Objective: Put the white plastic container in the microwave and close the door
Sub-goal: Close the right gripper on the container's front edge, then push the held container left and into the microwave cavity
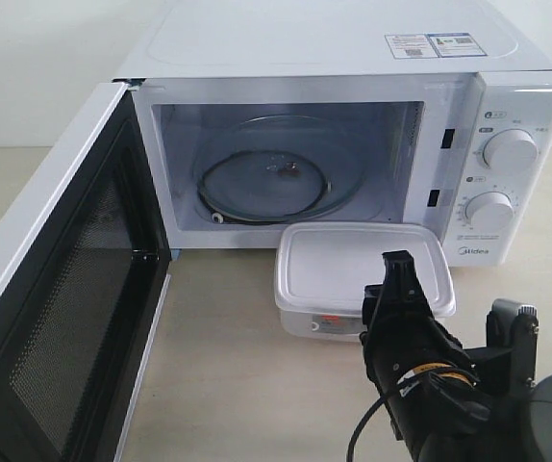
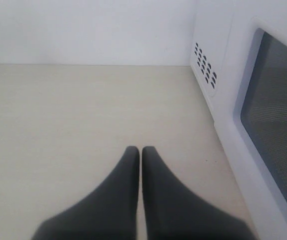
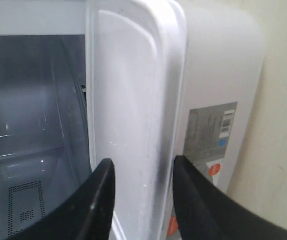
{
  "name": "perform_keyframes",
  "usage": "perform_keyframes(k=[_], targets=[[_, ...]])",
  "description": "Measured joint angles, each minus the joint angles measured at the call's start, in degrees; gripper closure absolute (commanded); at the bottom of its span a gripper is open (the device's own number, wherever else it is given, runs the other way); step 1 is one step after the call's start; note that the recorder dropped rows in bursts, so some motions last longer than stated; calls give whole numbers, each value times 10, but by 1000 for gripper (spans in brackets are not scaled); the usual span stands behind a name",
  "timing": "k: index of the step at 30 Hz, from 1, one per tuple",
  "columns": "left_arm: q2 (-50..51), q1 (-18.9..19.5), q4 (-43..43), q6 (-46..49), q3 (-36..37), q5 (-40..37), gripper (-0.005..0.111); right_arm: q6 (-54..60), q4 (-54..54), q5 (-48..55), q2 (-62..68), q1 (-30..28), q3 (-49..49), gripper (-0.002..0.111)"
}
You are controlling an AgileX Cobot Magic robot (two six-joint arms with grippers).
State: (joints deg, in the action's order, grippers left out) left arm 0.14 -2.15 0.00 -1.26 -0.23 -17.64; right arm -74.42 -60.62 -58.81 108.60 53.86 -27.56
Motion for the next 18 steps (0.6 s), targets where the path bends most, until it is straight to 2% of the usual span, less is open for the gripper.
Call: perform_keyframes(k=[18], targets=[[0, 0, 0, 0, 0, 0, 102, -6, -33, 0, 0, -1, 0, 71]])
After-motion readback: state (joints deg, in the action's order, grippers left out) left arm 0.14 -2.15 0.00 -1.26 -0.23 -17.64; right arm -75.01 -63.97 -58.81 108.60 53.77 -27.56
